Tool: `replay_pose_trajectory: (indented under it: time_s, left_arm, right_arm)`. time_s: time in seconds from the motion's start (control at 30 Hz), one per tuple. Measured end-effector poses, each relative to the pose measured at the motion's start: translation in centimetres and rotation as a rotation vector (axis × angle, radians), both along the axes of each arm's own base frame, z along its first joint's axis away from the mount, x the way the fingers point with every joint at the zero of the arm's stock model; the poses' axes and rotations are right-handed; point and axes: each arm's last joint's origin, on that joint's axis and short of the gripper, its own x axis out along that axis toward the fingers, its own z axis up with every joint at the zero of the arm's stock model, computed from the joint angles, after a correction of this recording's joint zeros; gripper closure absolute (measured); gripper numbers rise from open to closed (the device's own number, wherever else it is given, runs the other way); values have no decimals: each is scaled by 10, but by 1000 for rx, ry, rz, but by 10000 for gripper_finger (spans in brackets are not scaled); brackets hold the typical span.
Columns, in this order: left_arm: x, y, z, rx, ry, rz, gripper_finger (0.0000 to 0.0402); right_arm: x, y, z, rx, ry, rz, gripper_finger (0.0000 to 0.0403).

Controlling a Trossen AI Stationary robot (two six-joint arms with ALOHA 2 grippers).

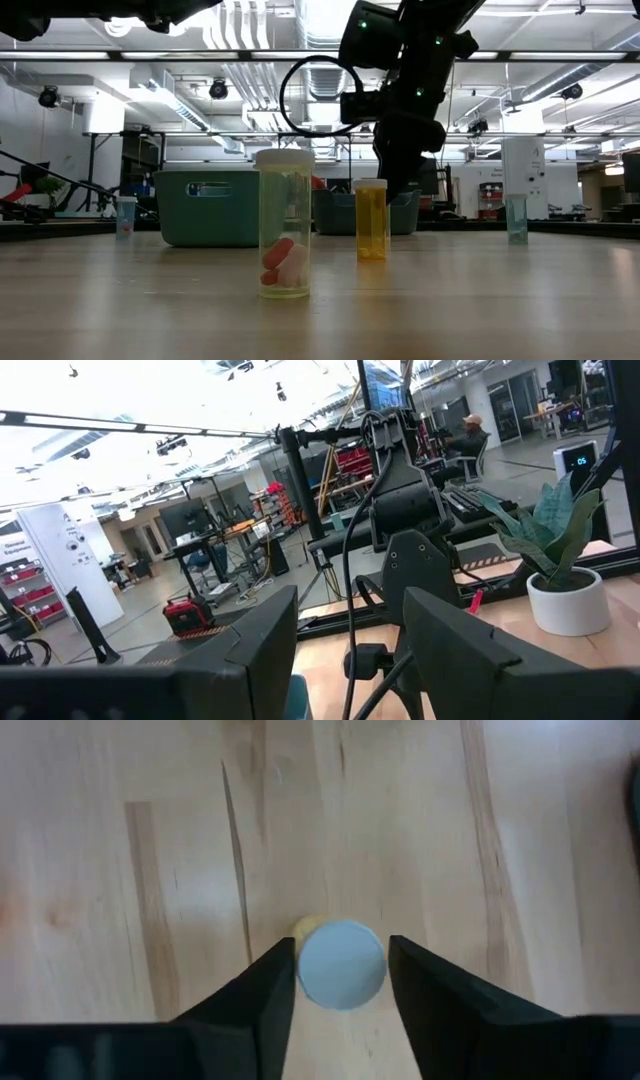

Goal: Pick and place medicine bottles into bin by pill shape (circle, oval)
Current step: Put the top yellow tablet pill bottle into the blue bin

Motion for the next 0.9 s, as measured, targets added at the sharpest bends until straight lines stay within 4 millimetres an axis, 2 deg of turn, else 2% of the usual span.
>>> replay_pose_trajectory:
  time_s: [0.23,0.5,0.7,0.9]
  left_arm:
    - [0,0,0,0,0,0,233]
    - [0,0,0,0,1,0,233]
    - [0,0,0,0,2,0,233]
    - [0,0,0,0,1,0,233]
  right_arm:
    - [0,0,0,4,0,1,296]
    - [-1,0,3,6,-3,-3,281]
    - [6,-4,26,7,-22,-16,289]
    - [15,-26,58,-6,-75,-56,284]
